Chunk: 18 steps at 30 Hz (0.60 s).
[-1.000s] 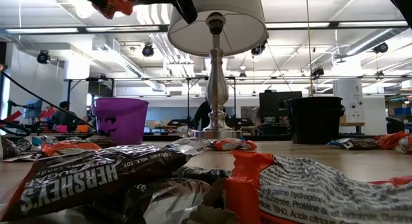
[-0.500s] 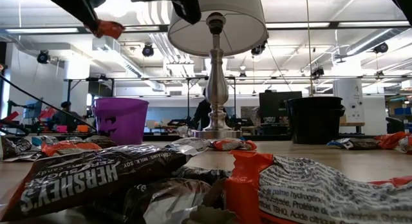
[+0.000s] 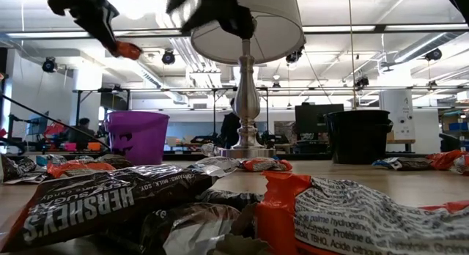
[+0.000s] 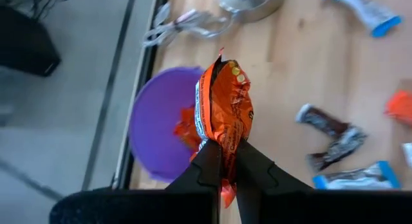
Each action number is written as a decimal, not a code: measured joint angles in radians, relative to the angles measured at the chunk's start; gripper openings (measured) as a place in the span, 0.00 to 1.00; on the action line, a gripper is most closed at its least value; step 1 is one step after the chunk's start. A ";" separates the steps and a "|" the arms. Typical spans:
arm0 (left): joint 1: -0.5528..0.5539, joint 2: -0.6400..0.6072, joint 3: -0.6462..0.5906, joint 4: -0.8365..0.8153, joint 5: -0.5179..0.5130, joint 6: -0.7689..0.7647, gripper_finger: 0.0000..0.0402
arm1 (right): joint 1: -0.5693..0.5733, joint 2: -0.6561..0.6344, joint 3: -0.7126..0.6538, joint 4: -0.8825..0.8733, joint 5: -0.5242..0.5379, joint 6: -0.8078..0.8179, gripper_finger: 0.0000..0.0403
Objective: Sort candy
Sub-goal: Put the orange chocolate into the purple bucket
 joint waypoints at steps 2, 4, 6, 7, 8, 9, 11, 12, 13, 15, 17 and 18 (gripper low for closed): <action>0.053 0.008 0.000 0.011 0.000 0.034 0.00 | 0.000 0.000 -0.008 -0.033 0.027 0.017 0.32; 0.109 0.018 0.000 0.023 0.000 0.065 0.00 | -0.001 0.000 -0.019 -0.050 0.036 0.033 0.33; 0.169 0.033 0.000 0.031 0.000 0.095 0.00 | 0.000 0.000 -0.033 -0.051 0.036 0.039 0.33; 0.200 0.042 0.000 0.034 0.004 0.110 0.00 | 0.001 0.000 -0.042 -0.051 0.034 0.039 0.33; 0.230 0.053 0.000 0.037 0.015 0.123 0.00 | 0.003 0.000 -0.051 -0.052 0.033 0.044 0.33; 0.258 0.063 0.000 0.041 0.036 0.133 0.00 | 0.004 0.000 -0.059 -0.052 0.033 0.048 0.33; 0.316 0.085 0.000 0.050 0.084 0.154 0.00 | 0.007 0.000 -0.073 -0.053 0.033 0.052 0.33; 0.340 0.097 0.000 0.058 0.105 0.163 0.00 | 0.008 0.000 -0.078 -0.055 0.033 0.052 0.33; 0.361 0.111 0.000 0.068 0.122 0.168 0.00 | 0.010 0.000 -0.082 -0.054 0.033 0.053 0.33; 0.398 0.137 0.000 0.084 0.138 0.179 0.00 | 0.012 0.000 -0.090 -0.053 0.033 0.054 0.33; 0.425 0.159 0.000 0.099 0.139 0.192 0.00 | 0.014 0.000 -0.094 -0.053 0.033 0.054 0.33; 0.435 0.171 -0.001 0.100 0.139 0.194 0.00 | 0.015 0.000 -0.095 -0.053 0.033 0.054 0.33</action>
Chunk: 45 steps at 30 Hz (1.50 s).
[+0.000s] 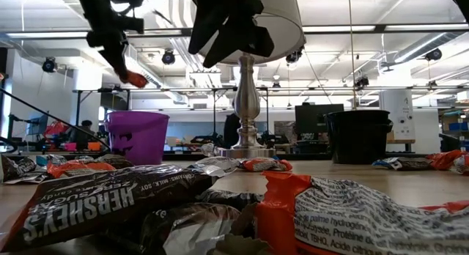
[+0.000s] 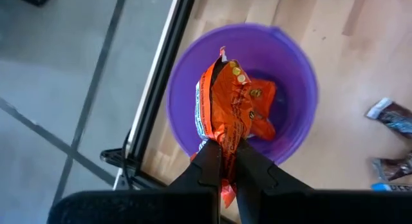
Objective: Sort candy
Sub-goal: Put the orange chocolate into the purple bucket, then put the black chocolate into the orange bucket
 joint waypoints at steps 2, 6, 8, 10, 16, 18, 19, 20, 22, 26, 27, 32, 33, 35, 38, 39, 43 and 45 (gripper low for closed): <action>0.010 0.023 0.000 -0.001 0.000 0.001 0.00 | 0.002 0.000 -0.003 0.002 0.000 0.000 0.33; 0.010 0.051 0.000 -0.006 0.001 0.003 0.05 | 0.003 0.000 -0.011 0.001 0.000 0.000 0.33; 0.010 0.066 0.000 -0.006 0.001 0.003 0.09 | 0.002 0.000 -0.018 0.002 0.000 0.000 0.33; 0.010 0.079 0.000 -0.006 0.001 0.003 0.13 | 0.002 0.000 -0.027 0.001 0.000 -0.001 0.33; 0.010 0.097 0.000 -0.006 0.001 0.003 0.24 | 0.002 0.000 -0.047 0.001 0.000 -0.003 0.33; 0.010 0.091 0.000 -0.012 0.001 0.003 0.26 | 0.002 0.000 -0.048 0.002 0.000 -0.011 0.33; 0.009 0.085 0.000 -0.015 0.001 0.003 0.27 | 0.002 0.000 -0.048 0.005 0.000 -0.020 0.33; 0.009 0.077 0.000 -0.019 0.001 0.002 0.27 | 0.002 0.000 -0.048 0.008 0.000 -0.033 0.33; 0.009 0.055 0.000 -0.034 0.003 -0.003 0.28 | 0.002 0.000 -0.048 0.015 0.001 -0.053 0.33; 0.009 0.001 0.000 -0.061 0.095 -0.023 0.28 | 0.002 0.000 -0.057 0.044 0.003 -0.065 0.33; 0.009 -0.013 0.000 -0.066 0.134 -0.034 0.28 | 0.002 0.000 -0.063 0.063 0.003 -0.065 0.33; 0.008 -0.070 0.000 -0.089 0.305 -0.063 0.28 | 0.002 0.000 -0.107 0.099 0.003 -0.058 0.33; 0.008 -0.079 0.000 -0.090 0.318 -0.070 0.28 | 0.002 0.000 -0.118 0.091 0.003 -0.056 0.33; 0.008 -0.094 0.000 -0.092 0.325 -0.077 0.28 | 0.002 0.000 -0.141 0.082 0.003 -0.052 0.33; 0.008 -0.111 0.000 -0.114 0.334 -0.080 0.28 | 0.002 0.000 -0.176 0.125 0.003 -0.042 0.33; 0.008 -0.115 0.000 -0.122 0.339 -0.080 0.28 | 0.002 0.000 -0.187 0.158 0.003 -0.048 0.33; 0.008 -0.129 -0.001 -0.141 0.341 -0.077 0.28 | 0.002 0.000 -0.227 0.319 0.001 -0.063 0.33; 0.008 -0.132 -0.002 -0.140 0.341 -0.073 0.28 | 0.002 0.000 -0.239 0.376 0.000 -0.064 0.33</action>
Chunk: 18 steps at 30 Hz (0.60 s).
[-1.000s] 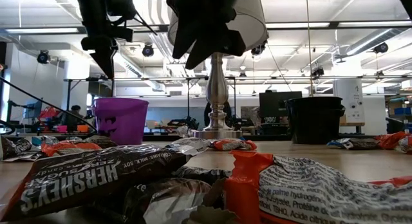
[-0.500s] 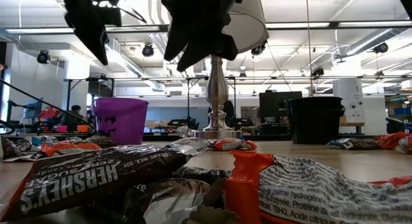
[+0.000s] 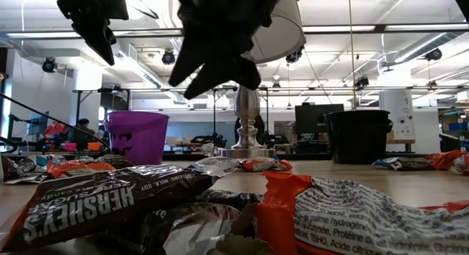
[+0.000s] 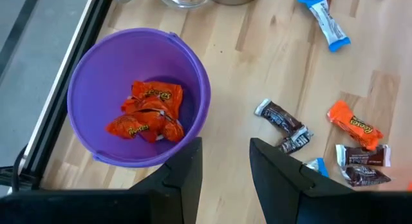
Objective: Sort candy
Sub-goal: Put the black chocolate into the orange bucket
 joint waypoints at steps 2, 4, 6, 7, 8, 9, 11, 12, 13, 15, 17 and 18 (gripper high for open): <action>0.000 -0.001 -0.001 0.000 0.000 0.010 0.28 | 0.000 0.000 -0.003 0.013 0.000 -0.002 0.33; 0.000 0.001 -0.002 0.000 0.000 0.012 0.28 | 0.000 0.000 -0.003 0.010 0.000 -0.005 0.33; 0.000 0.004 -0.003 0.001 0.000 0.013 0.28 | 0.000 0.000 -0.003 0.001 0.000 -0.005 0.33; 0.000 0.005 -0.003 0.000 0.000 0.013 0.28 | 0.000 0.000 -0.003 -0.009 0.000 -0.005 0.33; 0.000 0.007 -0.003 0.000 0.000 0.013 0.28 | 0.002 0.000 -0.003 -0.031 0.000 -0.007 0.33; 0.000 0.007 -0.004 0.000 0.000 0.013 0.28 | 0.002 0.000 -0.003 -0.061 0.000 -0.011 0.33; 0.000 0.007 -0.004 -0.001 0.000 0.014 0.28 | 0.007 0.000 -0.003 -0.147 0.001 -0.026 0.33; 0.000 0.007 -0.004 -0.001 0.000 0.014 0.28 | 0.009 0.000 -0.005 -0.196 0.001 -0.033 0.33; 0.000 0.007 -0.004 -0.002 0.000 0.014 0.28 | 0.010 0.000 -0.005 -0.239 0.001 -0.043 0.33; 0.000 0.007 -0.004 -0.002 0.000 0.015 0.28 | 0.012 0.001 -0.010 -0.285 0.001 -0.053 0.33; 0.000 0.007 -0.004 -0.003 0.000 0.015 0.28 | 0.014 0.001 -0.018 -0.287 0.001 -0.057 0.33; 0.000 0.007 -0.004 -0.003 0.000 0.015 0.28 | 0.015 0.001 -0.019 -0.286 0.000 -0.054 0.33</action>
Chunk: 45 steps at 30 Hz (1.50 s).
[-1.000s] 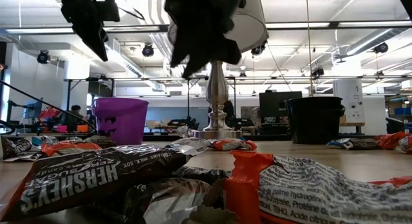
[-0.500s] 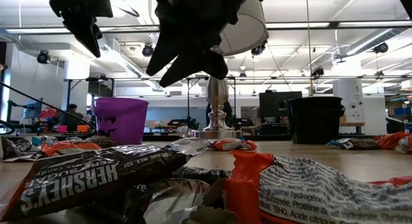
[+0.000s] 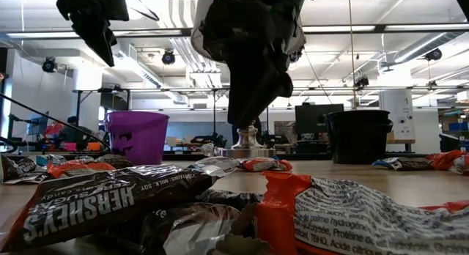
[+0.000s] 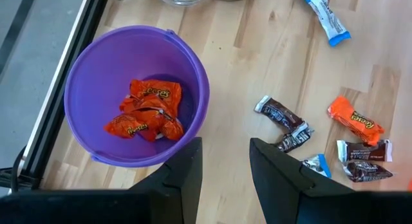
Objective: Sort candy
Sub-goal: Put the black chocolate into the orange bucket
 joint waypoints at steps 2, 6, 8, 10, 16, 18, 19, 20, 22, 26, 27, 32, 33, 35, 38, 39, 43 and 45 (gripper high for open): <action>0.000 0.000 0.000 -0.002 0.000 0.000 0.28 | 0.007 0.000 0.000 0.002 -0.003 0.014 0.33; 0.000 0.000 0.000 -0.016 0.000 0.003 0.28 | 0.045 0.000 0.000 -0.001 -0.054 0.020 0.33; 0.000 0.000 0.000 -0.017 0.000 0.008 0.28 | 0.063 0.000 0.000 -0.008 -0.056 0.020 0.33; 0.000 0.000 0.000 -0.017 0.000 0.008 0.28 | 0.070 0.000 -0.001 -0.014 -0.051 0.034 0.33; 0.000 0.000 0.000 -0.018 0.000 0.014 0.28 | 0.099 0.000 -0.003 -0.170 0.006 0.225 0.33; 0.000 0.000 0.000 -0.018 0.000 0.027 0.28 | 0.121 0.000 -0.003 -0.249 0.006 0.331 0.33; 0.000 0.000 0.000 -0.018 0.000 0.032 0.28 | 0.134 0.000 -0.003 -0.290 0.006 0.389 0.33; 0.000 0.000 0.000 -0.018 0.000 0.034 0.28 | 0.147 0.000 -0.003 -0.327 0.007 0.451 0.33; 0.000 0.000 0.000 -0.018 0.000 0.034 0.28 | 0.181 0.000 -0.003 -0.398 0.006 0.596 0.33; 0.000 0.001 0.000 -0.018 0.000 0.042 0.28 | 0.253 0.000 -0.003 -0.496 -0.008 0.869 0.33; 0.000 0.001 0.000 -0.018 0.000 0.047 0.28 | 0.270 0.000 -0.003 -0.509 -0.011 0.935 0.33; 0.000 0.002 0.000 -0.018 0.000 0.061 0.28 | 0.343 0.000 -0.003 -0.523 -0.035 1.197 0.33; 0.000 0.002 0.000 -0.018 0.000 0.061 0.28 | 0.359 0.000 -0.003 -0.526 -0.036 1.245 0.33; 0.000 0.002 0.000 -0.017 0.000 0.061 0.28 | 0.392 0.000 -0.003 -0.529 -0.050 1.338 0.33; 0.000 0.002 0.000 -0.017 0.000 0.061 0.28 | 0.447 -0.009 -0.003 -0.549 -0.064 1.481 0.33; 0.000 0.002 0.000 -0.017 0.000 0.061 0.28 | 0.467 -0.017 -0.003 -0.552 -0.064 1.532 0.33; 0.000 0.003 0.000 -0.016 0.000 0.061 0.28 | 0.546 -0.051 -0.003 -0.596 -0.065 1.729 0.33; 0.000 0.003 0.000 -0.013 0.000 0.061 0.28 | 0.576 -0.063 -0.003 -0.632 -0.087 1.779 0.33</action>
